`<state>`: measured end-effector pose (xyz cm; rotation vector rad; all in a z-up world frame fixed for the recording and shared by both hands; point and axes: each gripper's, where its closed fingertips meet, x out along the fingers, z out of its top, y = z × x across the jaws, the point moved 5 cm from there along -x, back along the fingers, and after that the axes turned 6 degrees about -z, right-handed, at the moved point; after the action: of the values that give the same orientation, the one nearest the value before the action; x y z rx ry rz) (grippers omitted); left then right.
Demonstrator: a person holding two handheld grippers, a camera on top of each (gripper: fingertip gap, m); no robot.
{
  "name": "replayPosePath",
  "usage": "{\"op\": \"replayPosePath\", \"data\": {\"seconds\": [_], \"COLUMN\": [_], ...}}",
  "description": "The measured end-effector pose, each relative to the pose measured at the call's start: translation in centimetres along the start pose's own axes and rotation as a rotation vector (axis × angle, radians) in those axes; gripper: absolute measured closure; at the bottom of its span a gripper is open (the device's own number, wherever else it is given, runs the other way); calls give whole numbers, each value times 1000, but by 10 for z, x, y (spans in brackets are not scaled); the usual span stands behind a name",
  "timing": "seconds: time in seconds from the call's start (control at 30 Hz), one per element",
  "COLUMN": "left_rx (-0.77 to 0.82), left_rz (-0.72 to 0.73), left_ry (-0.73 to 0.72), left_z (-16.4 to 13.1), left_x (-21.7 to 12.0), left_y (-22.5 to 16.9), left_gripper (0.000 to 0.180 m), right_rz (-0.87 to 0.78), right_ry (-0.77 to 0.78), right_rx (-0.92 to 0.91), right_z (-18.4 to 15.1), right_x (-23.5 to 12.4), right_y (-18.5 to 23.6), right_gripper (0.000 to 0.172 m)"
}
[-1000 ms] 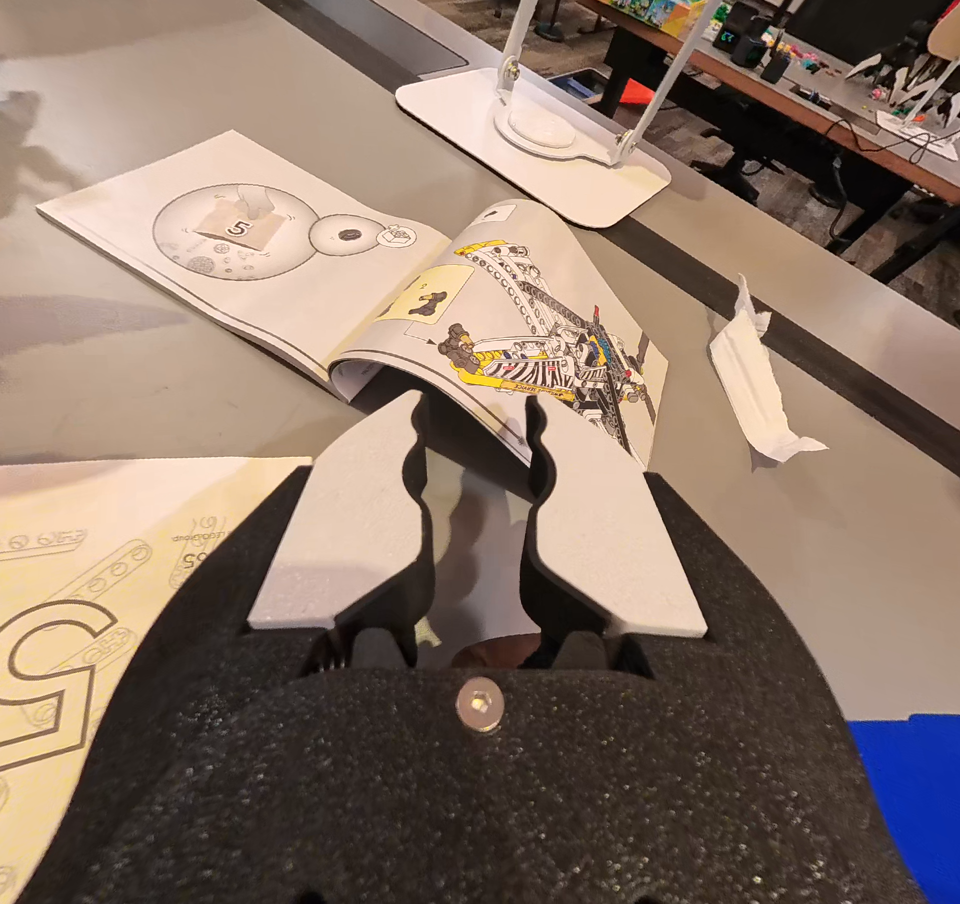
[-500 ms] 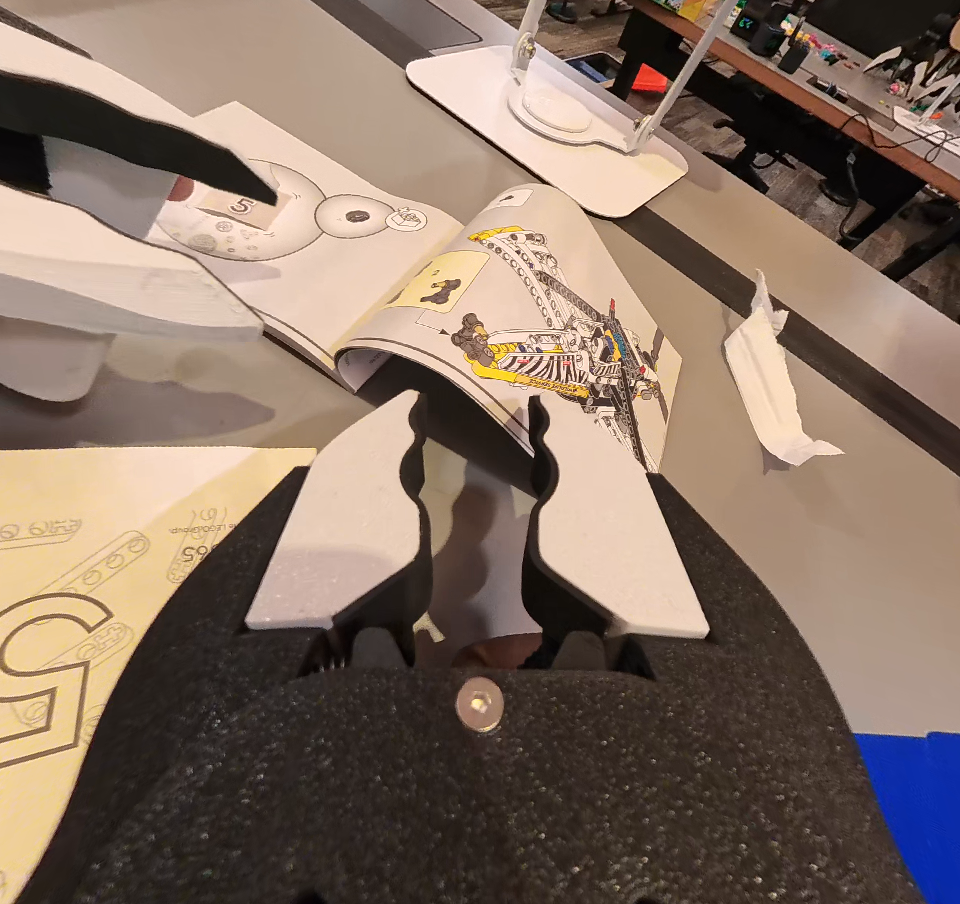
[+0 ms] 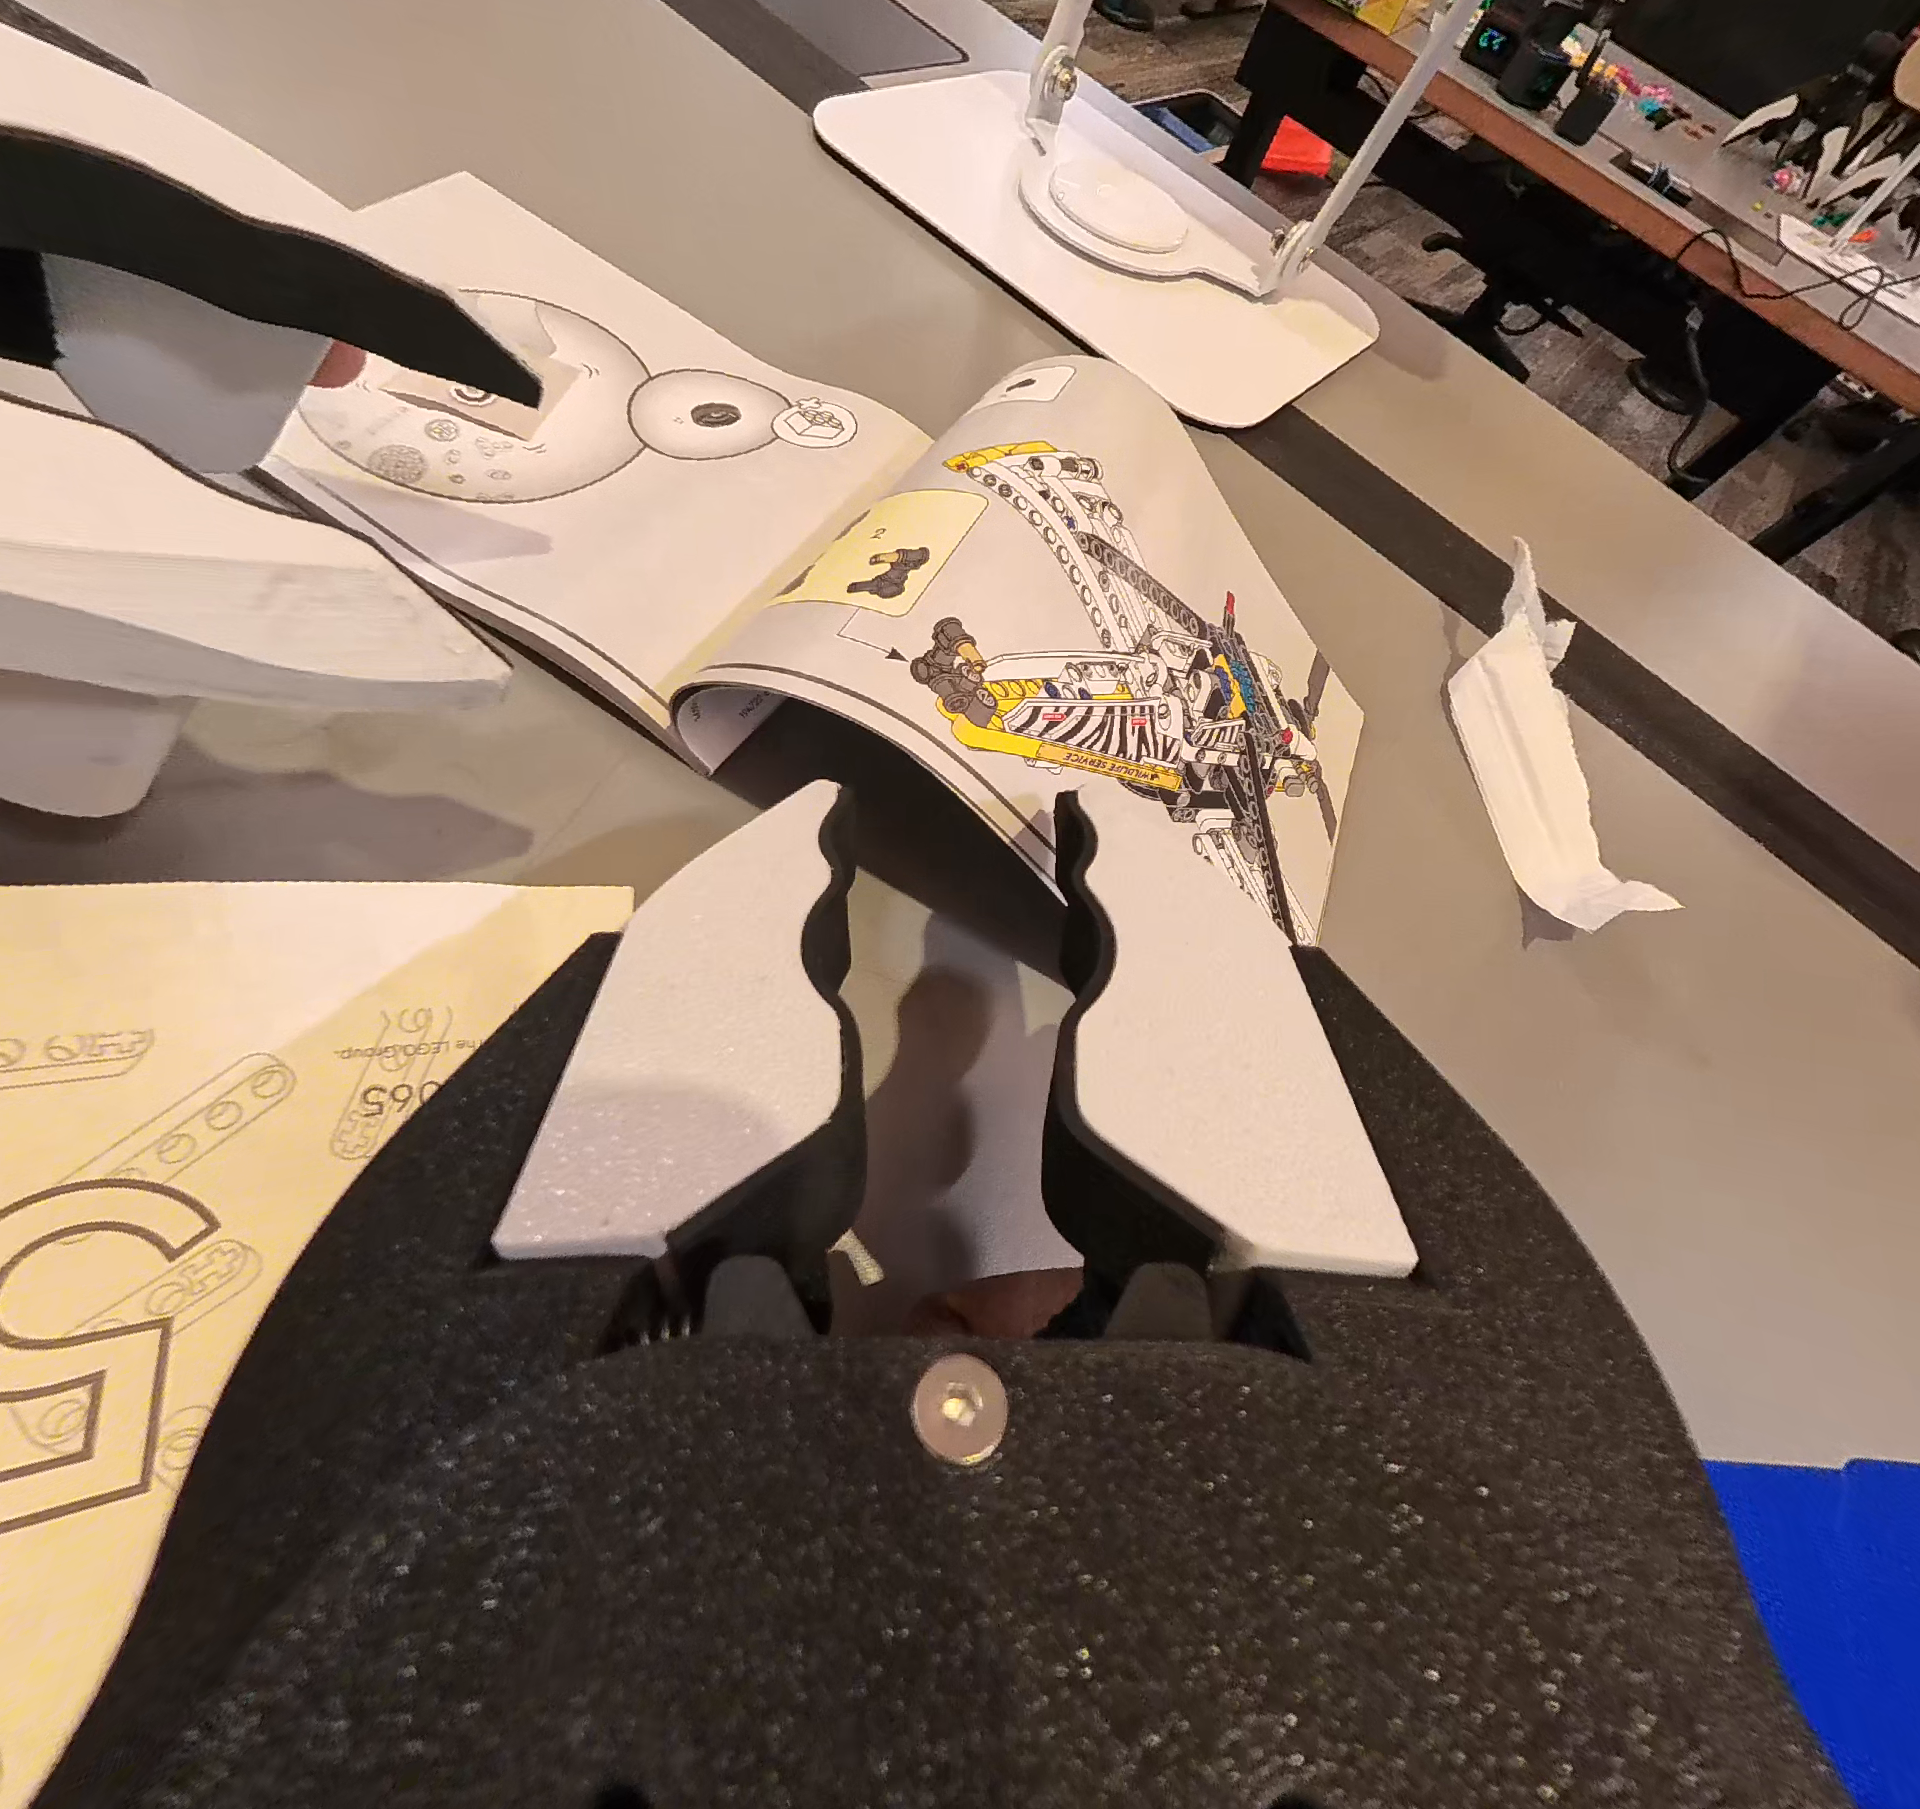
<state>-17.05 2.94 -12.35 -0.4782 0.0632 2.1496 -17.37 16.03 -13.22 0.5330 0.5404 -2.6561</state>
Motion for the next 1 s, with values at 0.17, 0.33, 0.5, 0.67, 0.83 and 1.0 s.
{"op": "replayPosePath", "data": {"seconds": [0.17, 0.33, 0.5, 0.67, 0.83, 1.0], "left_rx": [6, 10, 25, -48, -109, -131], "left_rz": [-3, -24, -93, -175, -201, -201], "left_ry": [-7, -4, -2, 2, 11, 4], "left_z": [1, 0, 2, 6, 7, 9], "left_x": [-1, 0, 4, 10, 12, 14], "left_y": [-1, -2, -7, -7, -2, 1], "left_gripper": [107, 107, 107, 107, 106, 106], "right_rz": [4, 19, 38, 26, 4, -5], "right_ry": [-7, -17, -20, 2, 87, 135], "right_rx": [10, 28, 64, 120, 194, 221], "right_z": [1, 1, 4, 4, -4, -9], "right_x": [-1, -2, -5, -6, -4, -3], "right_y": [-1, -2, -3, -11, -18, -19], "right_gripper": [134, 134, 133, 129, 118, 110]}}
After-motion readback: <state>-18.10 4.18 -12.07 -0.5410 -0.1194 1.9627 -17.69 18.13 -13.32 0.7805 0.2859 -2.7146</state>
